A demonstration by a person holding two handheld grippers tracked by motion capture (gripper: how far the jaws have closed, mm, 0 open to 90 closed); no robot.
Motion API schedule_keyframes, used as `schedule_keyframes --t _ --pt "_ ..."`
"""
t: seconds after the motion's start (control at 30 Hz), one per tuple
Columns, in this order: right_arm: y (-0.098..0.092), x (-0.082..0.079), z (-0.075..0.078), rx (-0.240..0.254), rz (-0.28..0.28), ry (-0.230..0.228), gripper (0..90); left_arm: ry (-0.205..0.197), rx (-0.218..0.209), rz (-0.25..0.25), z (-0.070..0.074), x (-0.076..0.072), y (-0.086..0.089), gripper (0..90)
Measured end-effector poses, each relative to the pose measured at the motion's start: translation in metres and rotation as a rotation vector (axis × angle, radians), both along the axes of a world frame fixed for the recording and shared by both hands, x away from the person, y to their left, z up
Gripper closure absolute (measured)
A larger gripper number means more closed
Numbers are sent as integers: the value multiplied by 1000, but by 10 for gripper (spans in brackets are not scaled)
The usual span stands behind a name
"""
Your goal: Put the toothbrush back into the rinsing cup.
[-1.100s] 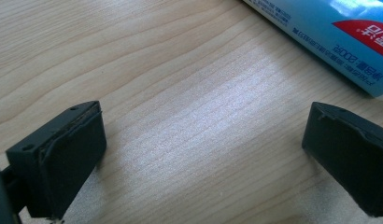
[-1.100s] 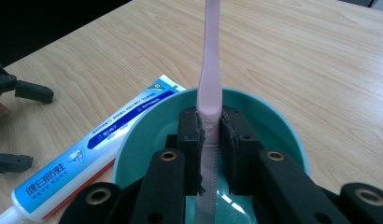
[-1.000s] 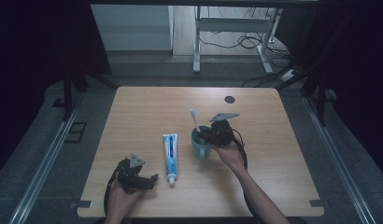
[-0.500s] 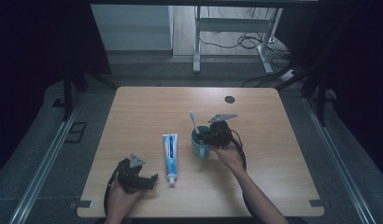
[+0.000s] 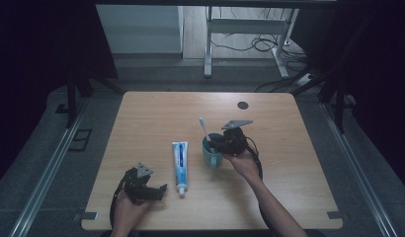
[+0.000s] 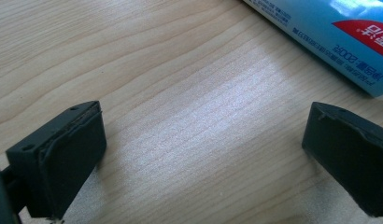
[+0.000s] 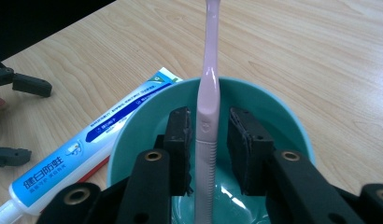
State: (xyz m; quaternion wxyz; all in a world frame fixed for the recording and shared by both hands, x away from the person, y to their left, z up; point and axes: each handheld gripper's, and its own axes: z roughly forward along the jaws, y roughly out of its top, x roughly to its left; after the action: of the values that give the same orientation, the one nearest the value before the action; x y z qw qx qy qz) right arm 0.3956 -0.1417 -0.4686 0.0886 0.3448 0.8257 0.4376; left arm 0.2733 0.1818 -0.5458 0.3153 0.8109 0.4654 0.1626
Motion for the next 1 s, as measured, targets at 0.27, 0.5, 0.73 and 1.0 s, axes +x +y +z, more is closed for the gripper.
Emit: schedule_keyframes --t 0.27,0.5,0.73,1.0 --pt "-2 -3 6 -19 7 -18 585 -1 1 -2 0 0 0 0" --pt "-5 -7 12 -40 21 -33 495 -1 1 -2 0 0 0 0" --pt "-10 -11 17 -59 27 -45 423 -1 1 -2 0 0 0 0" --pt "-15 -17 22 -86 36 -53 340 -2 3 -4 0 0 0 0"
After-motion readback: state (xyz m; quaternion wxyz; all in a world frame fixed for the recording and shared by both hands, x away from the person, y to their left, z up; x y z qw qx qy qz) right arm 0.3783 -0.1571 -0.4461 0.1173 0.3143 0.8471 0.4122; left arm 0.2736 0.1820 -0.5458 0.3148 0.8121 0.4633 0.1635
